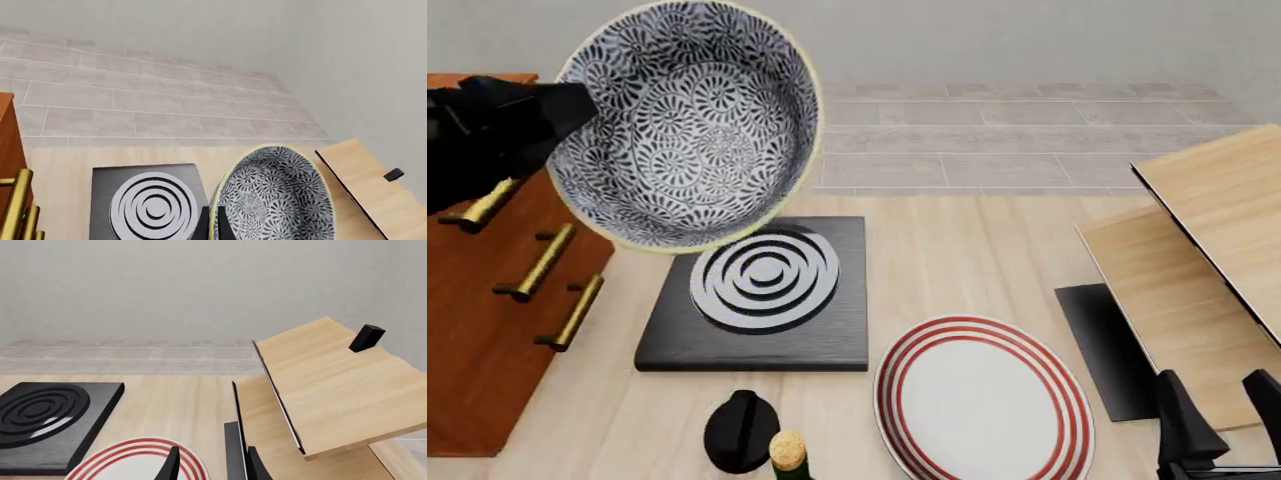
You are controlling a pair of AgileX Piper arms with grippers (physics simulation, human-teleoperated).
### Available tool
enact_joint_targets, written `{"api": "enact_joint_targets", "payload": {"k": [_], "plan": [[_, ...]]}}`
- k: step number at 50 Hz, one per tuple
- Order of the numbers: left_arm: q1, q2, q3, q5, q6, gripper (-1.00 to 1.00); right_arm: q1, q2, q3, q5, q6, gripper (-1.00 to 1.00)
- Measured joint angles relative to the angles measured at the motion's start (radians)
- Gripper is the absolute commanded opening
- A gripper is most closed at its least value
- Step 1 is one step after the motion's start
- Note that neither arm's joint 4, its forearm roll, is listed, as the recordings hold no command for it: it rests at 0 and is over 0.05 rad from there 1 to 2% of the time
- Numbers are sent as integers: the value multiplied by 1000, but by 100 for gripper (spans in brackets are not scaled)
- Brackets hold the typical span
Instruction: Put the bowl on the top of the cabinet.
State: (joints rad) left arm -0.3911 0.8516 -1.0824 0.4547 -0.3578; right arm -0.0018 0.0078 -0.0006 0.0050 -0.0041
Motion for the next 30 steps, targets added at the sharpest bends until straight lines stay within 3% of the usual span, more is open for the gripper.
{"api": "enact_joint_targets", "payload": {"k": [17, 30], "plan": [[121, 126, -133, 84, -28, -100, -2, -3, 0, 1, 0, 100], [165, 188, -242, 176, -22, -100, -3, -4, 0, 1, 1, 100]]}}
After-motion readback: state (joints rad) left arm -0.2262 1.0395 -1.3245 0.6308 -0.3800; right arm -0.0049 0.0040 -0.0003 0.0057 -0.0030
